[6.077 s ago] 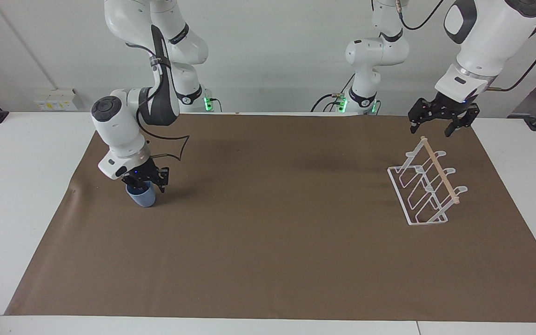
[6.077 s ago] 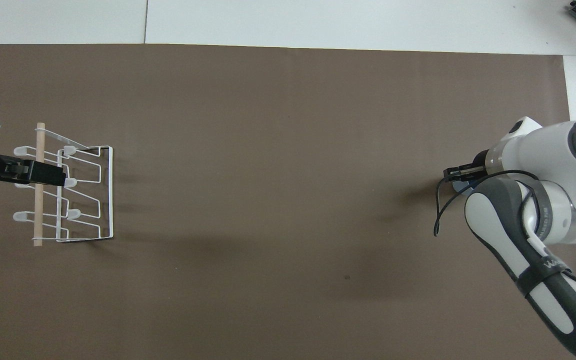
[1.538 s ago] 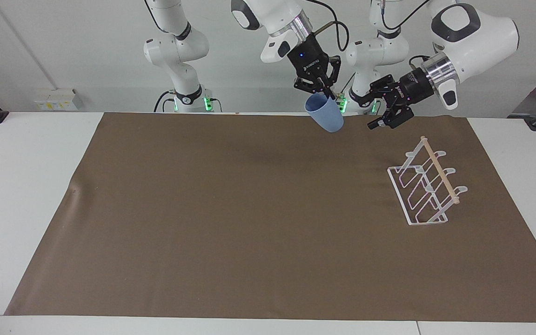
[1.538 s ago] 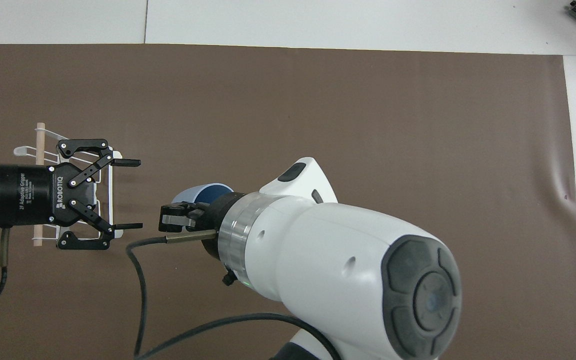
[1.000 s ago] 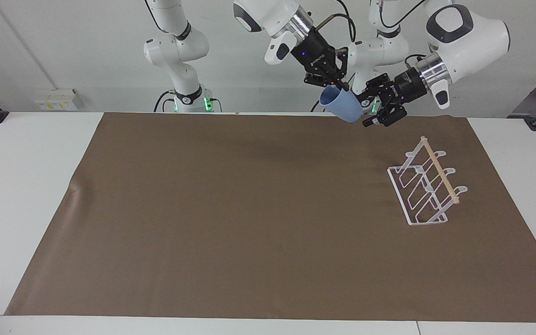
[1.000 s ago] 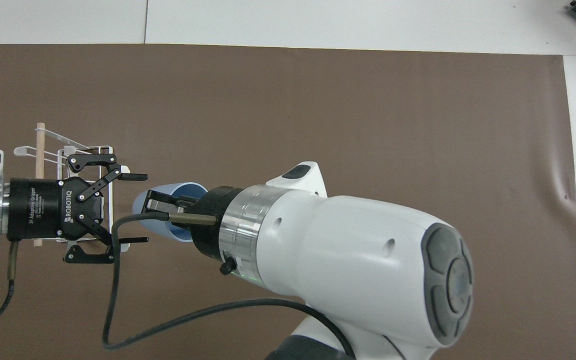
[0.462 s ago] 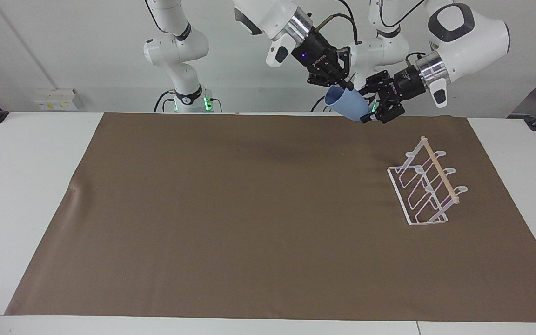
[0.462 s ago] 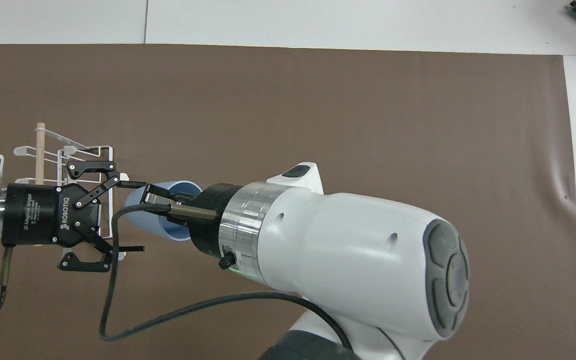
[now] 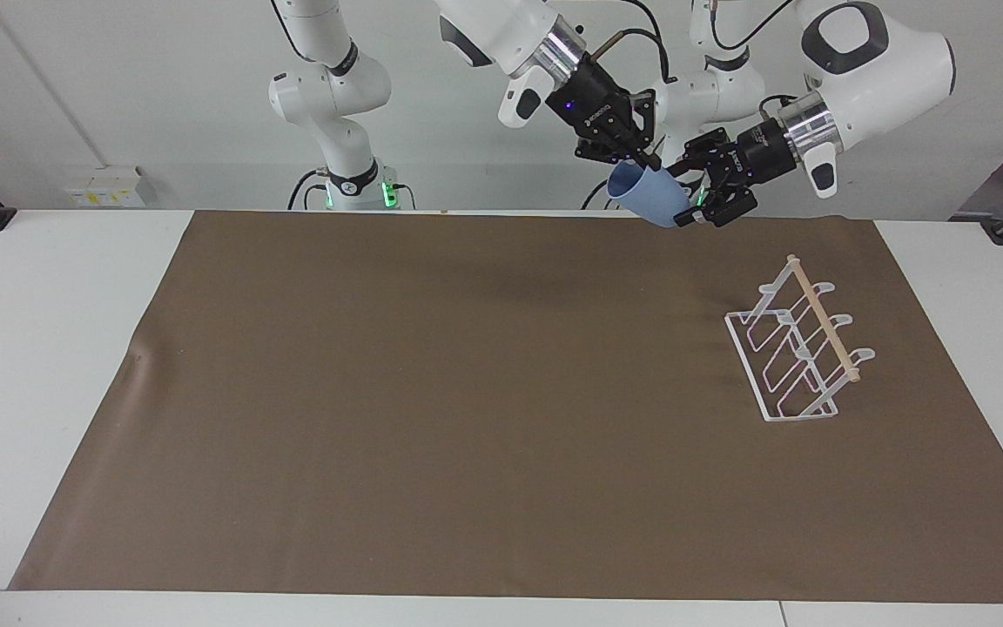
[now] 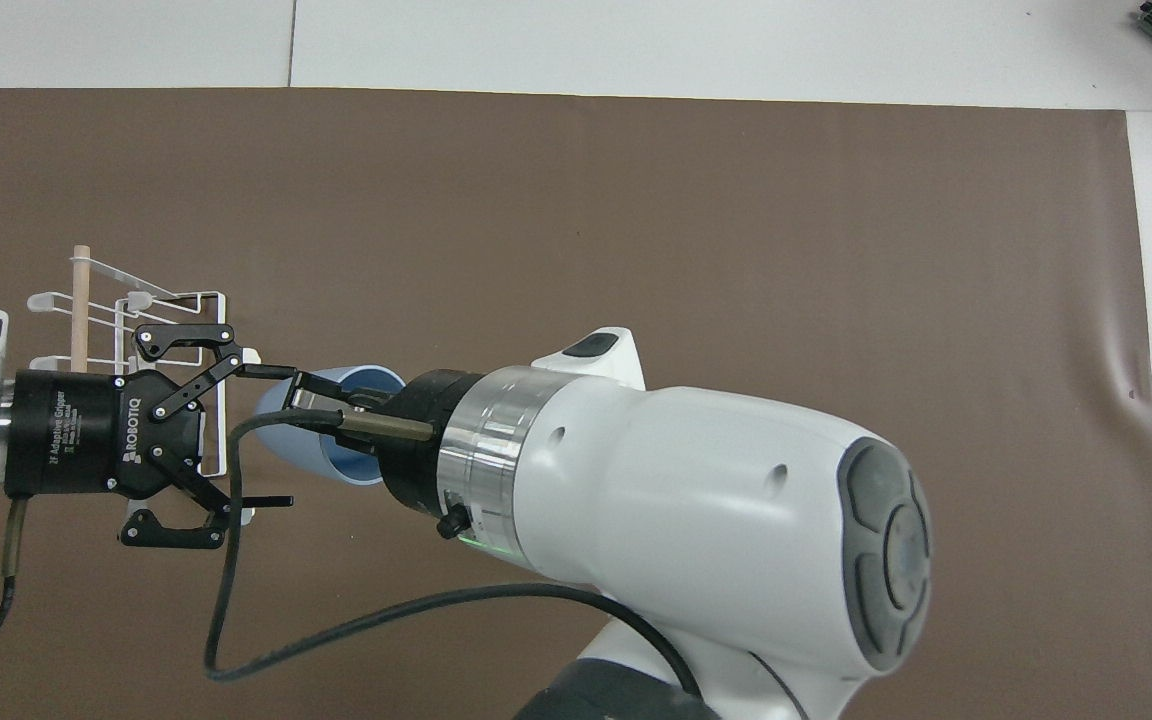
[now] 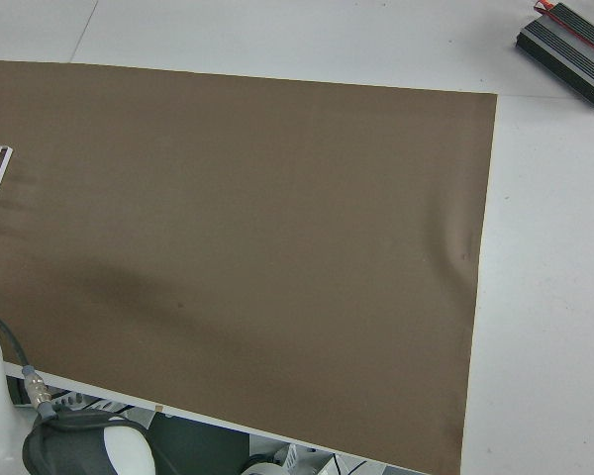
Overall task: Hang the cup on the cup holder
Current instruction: 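Close the left gripper on the cup held by the right gripper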
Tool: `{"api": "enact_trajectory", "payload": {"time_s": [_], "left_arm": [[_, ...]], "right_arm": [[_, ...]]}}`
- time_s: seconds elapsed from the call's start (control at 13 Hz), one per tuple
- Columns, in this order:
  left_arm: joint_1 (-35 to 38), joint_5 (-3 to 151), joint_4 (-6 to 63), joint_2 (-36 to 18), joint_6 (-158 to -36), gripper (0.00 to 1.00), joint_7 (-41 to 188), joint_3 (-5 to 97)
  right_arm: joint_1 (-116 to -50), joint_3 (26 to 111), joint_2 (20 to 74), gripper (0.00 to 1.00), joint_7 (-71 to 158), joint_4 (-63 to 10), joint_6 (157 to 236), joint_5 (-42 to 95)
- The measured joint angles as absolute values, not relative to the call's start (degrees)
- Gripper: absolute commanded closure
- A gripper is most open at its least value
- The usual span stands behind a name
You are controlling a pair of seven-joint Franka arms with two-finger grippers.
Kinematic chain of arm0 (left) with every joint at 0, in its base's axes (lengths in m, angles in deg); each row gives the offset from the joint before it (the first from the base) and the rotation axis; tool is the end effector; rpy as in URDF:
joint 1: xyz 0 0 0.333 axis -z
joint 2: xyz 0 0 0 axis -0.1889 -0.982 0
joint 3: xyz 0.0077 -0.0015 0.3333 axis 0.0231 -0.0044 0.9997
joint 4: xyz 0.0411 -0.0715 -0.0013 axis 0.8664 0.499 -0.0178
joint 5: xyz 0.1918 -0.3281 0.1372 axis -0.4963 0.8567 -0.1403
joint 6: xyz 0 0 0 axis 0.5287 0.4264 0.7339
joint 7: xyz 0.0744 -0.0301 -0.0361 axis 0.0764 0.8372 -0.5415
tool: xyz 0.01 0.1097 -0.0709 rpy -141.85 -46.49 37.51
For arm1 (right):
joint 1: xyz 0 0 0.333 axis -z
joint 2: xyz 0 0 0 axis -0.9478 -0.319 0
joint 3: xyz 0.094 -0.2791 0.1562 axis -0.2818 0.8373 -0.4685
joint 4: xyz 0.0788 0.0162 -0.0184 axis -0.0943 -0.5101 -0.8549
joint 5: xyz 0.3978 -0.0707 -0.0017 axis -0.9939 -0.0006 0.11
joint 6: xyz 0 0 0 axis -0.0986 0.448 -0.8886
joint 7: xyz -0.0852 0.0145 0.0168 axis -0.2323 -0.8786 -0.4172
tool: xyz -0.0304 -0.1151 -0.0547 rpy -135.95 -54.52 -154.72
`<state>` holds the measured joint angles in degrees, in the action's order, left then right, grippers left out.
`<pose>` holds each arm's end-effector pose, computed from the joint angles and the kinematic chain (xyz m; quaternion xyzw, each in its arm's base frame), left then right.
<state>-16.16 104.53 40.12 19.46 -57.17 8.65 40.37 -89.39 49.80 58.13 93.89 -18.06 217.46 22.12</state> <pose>0.4609 -0.1336 0.5716 0.6450 0.6253 -0.3189 0.3020 0.4749 0.4560 0.6440 -0.8940 0.1388 -0.0452 0.4236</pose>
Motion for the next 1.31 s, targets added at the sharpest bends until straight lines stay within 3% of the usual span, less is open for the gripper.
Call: {"api": "enact_trajectory", "payload": {"time_s": [0.77,0.85,0.92,1.0,1.31], "left_arm": [[-15.0,104.7,41.2,20.1,-59.8,0.01,8.8,39.8],[-15.0,104.7,41.4,20.2,-59.9,0.14,8.8,39.8],[-15.0,104.7,41.7,20.4,-60.1,0.77,8.8,39.8],[-15.0,104.7,42.0,20.5,-60.4,0.98,8.8,39.8],[-15.0,104.7,42.5,20.8,-61.2,1.00,9.2,39.9]], "right_arm": [[-89.4,49.8,58.1,1.00,93.9,-18.6,217.4,22.1],[-89.4,49.8,58.1,1.00,93.9,-18.6,217.4,22.1],[-89.4,49.8,58.1,1.00,93.9,-18.7,217.4,22.1],[-89.5,49.8,58.1,1.00,93.9,-18.7,217.1,22.1],[-89.5,49.8,58.3,1.00,93.9,-18.9,216.4,22.1]]}}
